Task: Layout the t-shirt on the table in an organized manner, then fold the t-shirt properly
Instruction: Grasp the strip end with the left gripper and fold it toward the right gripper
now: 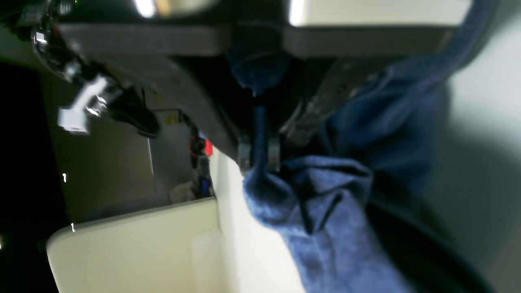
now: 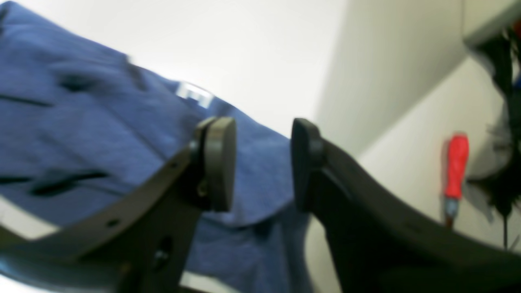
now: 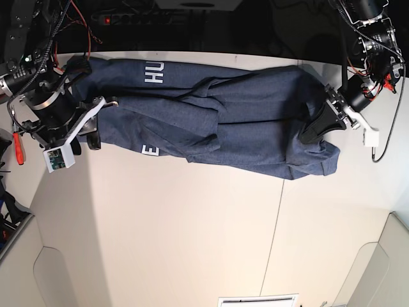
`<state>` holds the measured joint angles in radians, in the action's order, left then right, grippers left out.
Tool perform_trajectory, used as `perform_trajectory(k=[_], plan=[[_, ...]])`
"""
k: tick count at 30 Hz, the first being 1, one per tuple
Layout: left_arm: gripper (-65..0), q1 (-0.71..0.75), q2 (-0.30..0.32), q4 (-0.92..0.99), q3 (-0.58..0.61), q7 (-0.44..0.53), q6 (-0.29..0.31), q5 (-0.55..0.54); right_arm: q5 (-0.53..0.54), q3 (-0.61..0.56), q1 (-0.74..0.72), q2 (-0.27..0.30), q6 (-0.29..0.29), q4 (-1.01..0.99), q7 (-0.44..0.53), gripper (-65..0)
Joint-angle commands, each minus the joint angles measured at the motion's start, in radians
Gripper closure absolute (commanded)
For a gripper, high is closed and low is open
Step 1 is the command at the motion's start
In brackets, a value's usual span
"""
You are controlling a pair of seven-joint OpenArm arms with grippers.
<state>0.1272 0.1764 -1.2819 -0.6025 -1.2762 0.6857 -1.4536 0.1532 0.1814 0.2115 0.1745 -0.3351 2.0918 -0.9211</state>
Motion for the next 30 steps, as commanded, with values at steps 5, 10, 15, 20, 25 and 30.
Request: perform_trajectory(k=[5, 10, 15, 20, 25, 30], plan=[[0.0, -0.006, 0.001, -0.059, 0.135, 0.018, 0.012, -0.030, 0.021, 0.068, -0.066, 0.005, 0.003, -0.110, 0.025, -23.1], [0.0, -0.008, 0.000, -0.061, 0.301, 0.015, 0.012, -0.030, 0.049, 0.090, -0.084, 0.005, 0.003, -0.162, 0.027, -23.1], [0.0, -0.011, -0.016, -0.061, 0.393, 0.023, 0.012, -0.030, 0.053, 0.090, -0.084, 0.005, 0.003, -0.162, 0.027, -23.1], [0.0, -0.011, -0.085, -0.061, 0.402, 0.015, 0.012, -0.030, 0.059, 0.090, -0.084, 0.005, 0.003, -0.162, 0.028, -23.1], [0.0, -0.011, -0.113, -0.114, 0.404, 0.032, 0.012, 0.129, 0.084, 0.090, -0.084, 0.005, 0.003, -0.162, 0.028, -23.1], [0.0, -0.011, -0.112, -0.210, 0.414, 0.102, 0.012, 0.313, 0.085, 0.090, -0.084, 0.005, 0.002, -0.162, 0.032, -23.1]])
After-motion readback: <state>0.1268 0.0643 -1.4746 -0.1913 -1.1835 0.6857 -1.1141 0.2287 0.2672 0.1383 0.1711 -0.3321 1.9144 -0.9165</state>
